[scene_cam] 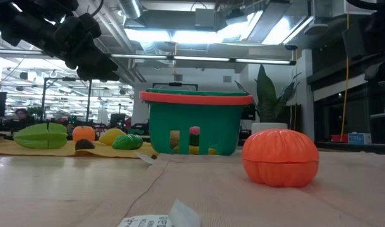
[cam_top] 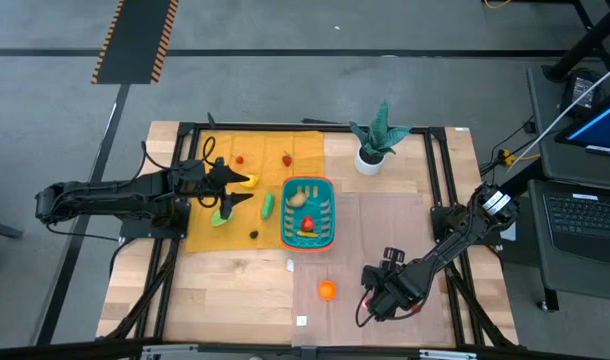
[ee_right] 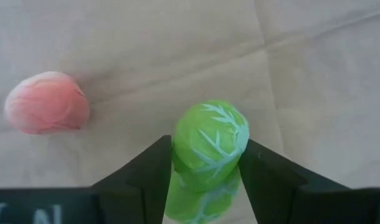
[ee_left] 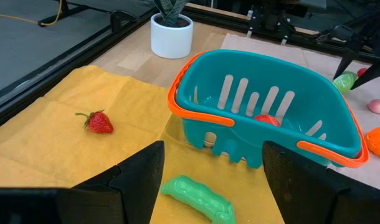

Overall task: Pick and placing Produce into tupperware
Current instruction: Put the cabbage into the basket

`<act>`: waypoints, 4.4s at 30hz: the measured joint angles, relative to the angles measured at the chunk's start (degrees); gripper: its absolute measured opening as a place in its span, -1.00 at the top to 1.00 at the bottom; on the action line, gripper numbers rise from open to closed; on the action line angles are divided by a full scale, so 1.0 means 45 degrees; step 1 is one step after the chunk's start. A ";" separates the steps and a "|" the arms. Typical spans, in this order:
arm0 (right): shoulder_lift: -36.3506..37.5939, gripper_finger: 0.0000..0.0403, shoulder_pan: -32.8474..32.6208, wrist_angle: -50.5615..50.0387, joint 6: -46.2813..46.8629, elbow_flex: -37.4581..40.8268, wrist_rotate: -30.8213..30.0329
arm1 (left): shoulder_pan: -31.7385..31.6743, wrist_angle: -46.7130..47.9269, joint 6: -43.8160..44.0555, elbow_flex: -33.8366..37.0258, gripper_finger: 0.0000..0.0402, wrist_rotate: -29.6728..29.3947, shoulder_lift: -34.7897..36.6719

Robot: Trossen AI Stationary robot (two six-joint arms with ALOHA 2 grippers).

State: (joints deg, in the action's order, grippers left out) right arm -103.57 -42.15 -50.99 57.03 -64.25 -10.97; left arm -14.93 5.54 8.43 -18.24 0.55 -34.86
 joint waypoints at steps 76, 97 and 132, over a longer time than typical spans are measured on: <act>0.0049 -0.82 0.0151 -0.1887 0.3747 -0.1873 -0.1005 | -0.0002 0.0611 -0.0345 0.0000 -0.30 -0.0002 0.0002; 0.0053 -0.82 0.0223 -0.2517 1.0671 -0.2754 -0.0307 | -0.0002 0.0593 -0.0355 0.0000 -0.30 -0.0002 0.0002; 0.0010 -0.82 0.0175 -0.1157 0.9604 -0.2754 -0.0295 | -0.0001 0.1960 -0.0295 0.0000 -0.30 -0.0002 -0.0001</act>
State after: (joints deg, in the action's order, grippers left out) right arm -103.53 -41.36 -56.19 100.25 -76.64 -12.29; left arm -14.93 14.36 7.10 -18.24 0.54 -34.87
